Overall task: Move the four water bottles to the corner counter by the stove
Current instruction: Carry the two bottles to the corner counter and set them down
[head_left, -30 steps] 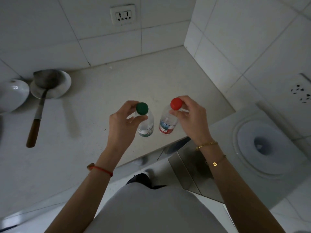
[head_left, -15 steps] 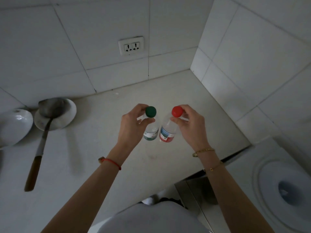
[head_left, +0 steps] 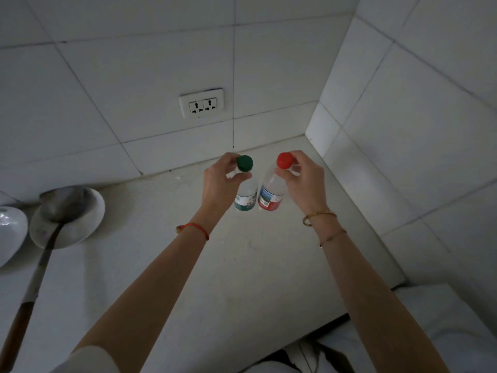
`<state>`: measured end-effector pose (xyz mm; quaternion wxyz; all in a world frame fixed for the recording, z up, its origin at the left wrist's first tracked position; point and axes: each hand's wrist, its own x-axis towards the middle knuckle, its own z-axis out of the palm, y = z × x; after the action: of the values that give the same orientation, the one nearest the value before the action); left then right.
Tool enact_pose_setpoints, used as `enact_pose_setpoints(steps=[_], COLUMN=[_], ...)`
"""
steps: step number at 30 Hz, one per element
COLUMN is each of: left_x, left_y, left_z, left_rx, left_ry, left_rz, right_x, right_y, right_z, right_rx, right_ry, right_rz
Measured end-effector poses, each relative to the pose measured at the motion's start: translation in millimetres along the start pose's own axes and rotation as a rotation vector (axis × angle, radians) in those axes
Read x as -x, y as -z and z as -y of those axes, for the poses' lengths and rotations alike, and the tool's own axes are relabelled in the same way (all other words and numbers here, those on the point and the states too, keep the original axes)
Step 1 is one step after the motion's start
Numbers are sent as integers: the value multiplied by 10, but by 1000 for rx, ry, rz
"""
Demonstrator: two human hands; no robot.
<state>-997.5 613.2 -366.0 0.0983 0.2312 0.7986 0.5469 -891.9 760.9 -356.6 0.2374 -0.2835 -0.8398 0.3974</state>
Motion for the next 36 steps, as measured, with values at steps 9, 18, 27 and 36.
enact_pose_setpoints(steps=[9,18,27,36], left_x=[-961,-1718,-2248,-2631], left_y=[-722,-1392,-1827,-2111], left_z=[-42,42,7,-66], left_rx=[25,42,50,47], left_ry=[24,94,75,77], left_rz=[48,23,5,-14], right_x=[-1006,-1793,-2466,-2929], right_y=[-12,64,42,111], right_z=[-447,-935,-1288,-1422], right_rx=[25,34,-8,18], right_ry=[-45,-73,-109,-83], right_rz=[-43,-73,-150,-155])
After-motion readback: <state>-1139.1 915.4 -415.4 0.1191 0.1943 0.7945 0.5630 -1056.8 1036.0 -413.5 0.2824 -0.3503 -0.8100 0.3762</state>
